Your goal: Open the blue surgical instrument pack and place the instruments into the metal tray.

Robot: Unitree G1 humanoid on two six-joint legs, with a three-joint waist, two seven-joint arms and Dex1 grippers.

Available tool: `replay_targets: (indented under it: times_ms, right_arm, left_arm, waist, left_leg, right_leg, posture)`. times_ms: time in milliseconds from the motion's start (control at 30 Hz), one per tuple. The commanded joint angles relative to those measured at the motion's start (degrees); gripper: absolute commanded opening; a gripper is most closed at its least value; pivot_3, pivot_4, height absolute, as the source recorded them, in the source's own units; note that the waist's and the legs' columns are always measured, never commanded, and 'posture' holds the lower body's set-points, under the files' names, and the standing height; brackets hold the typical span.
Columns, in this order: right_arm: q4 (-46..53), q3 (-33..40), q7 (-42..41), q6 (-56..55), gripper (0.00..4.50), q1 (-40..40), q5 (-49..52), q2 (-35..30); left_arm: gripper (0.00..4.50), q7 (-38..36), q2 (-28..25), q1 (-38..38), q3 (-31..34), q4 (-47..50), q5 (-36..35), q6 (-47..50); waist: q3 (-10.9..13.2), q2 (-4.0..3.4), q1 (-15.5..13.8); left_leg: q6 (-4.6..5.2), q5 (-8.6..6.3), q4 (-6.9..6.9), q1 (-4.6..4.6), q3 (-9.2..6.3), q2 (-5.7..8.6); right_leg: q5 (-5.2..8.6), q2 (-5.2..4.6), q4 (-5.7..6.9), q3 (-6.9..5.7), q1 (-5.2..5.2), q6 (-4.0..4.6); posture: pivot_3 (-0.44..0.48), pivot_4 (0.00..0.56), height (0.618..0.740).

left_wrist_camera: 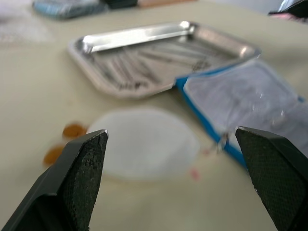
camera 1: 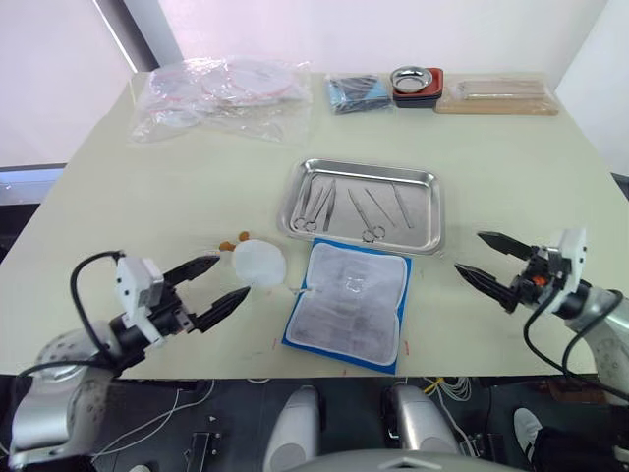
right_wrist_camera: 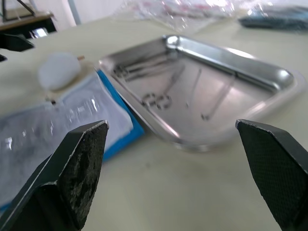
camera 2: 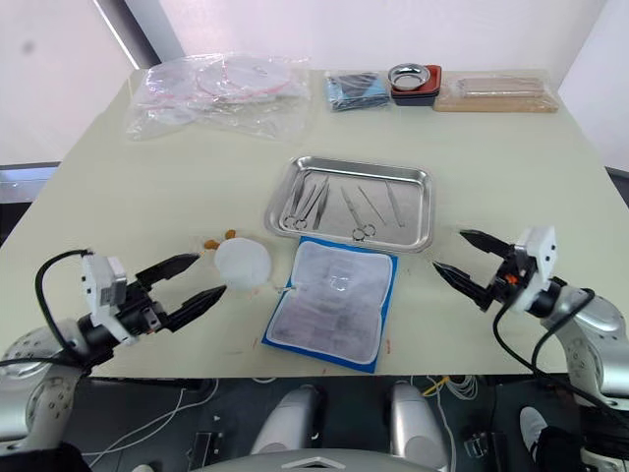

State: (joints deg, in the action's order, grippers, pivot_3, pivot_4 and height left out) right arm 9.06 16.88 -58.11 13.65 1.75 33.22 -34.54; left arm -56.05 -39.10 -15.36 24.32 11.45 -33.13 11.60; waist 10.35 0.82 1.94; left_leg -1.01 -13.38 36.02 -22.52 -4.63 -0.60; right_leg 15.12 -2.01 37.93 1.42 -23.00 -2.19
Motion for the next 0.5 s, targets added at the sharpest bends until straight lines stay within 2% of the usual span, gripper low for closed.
replay_targets:
  times_ms: [33,500]
  right_arm:
    - [0.0,3.2,-1.0,-2.8,4.46,2.0,0.1,-1.1]
    - [-8.9,5.9,-4.4,-11.8,4.46,9.6,-3.6,-2.5]
  left_arm:
    - [4.5,1.5,-0.4,-2.0,3.0,0.5,1.1,-0.6]
    - [4.5,7.1,2.6,-7.6,4.2,-3.4,6.6,-3.7]
  waist:
    - [0.0,0.0,0.0]
    - [0.0,0.02,-0.1]
  left_leg:
    - [0.0,0.0,0.02,0.01,0.0,0.0]
    - [0.0,0.0,0.25,0.08,0.23,-0.03]
  right_leg:
    - [-0.01,0.0,0.0,0.0,0.01,0.02]
    - [-0.11,0.01,0.01,0.2,0.08,-0.17]
  posture:
    - [0.0,0.15,0.74]
    - [0.0,0.15,0.74]
